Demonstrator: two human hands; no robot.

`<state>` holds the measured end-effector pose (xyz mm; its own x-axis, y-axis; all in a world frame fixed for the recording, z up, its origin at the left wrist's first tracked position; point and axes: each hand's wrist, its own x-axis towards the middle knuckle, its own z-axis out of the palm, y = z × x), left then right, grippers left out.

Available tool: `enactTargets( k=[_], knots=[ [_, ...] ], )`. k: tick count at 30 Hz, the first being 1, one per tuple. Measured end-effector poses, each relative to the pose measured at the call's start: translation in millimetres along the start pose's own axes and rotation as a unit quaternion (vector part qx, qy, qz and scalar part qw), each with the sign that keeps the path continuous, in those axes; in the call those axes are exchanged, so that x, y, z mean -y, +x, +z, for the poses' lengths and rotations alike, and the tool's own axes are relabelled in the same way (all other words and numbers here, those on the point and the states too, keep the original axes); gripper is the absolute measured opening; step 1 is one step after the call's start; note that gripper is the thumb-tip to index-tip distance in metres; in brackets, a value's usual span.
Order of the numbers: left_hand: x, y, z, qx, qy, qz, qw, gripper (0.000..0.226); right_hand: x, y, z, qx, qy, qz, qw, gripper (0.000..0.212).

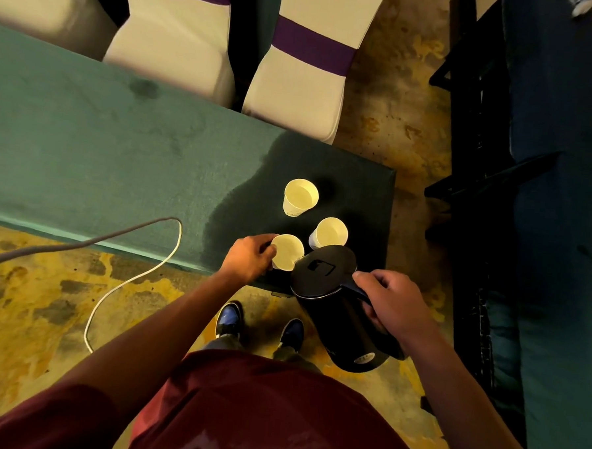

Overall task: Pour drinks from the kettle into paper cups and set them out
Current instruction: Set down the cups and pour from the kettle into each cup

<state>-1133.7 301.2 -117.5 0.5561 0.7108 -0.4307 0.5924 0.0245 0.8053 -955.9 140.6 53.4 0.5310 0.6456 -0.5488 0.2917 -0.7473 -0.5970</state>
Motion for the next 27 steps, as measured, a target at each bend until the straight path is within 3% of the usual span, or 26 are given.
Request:
enactTargets(
  k=[6,13,20,27],
  knots=[
    [-3.2,1.8,-2.4,0.014,0.002,-0.008,1.0,0.037,-1.2,0.8,0.2,0.004,-0.008,-0.007,1.0,0.037],
    [-6.8,3.3,-5.5,0.024,0.013,0.001,1.0,0.036,-8.9,-0.6,0.0,-0.009,0.093,0.05,0.994,0.033],
    [-9.8,6.1,-10.7,0.043,0.05,0.016,0.998,0.033,-21.8,-9.9,-8.2,-0.078,0.149,-0.017,0.986,0.044],
    [-19.9,12.8,-17.2,0.041,0.034,-0.002,0.999,0.036,-34.3,-8.8,-32.8,-0.07,0.247,-0.067,0.964,0.045]
  ],
)
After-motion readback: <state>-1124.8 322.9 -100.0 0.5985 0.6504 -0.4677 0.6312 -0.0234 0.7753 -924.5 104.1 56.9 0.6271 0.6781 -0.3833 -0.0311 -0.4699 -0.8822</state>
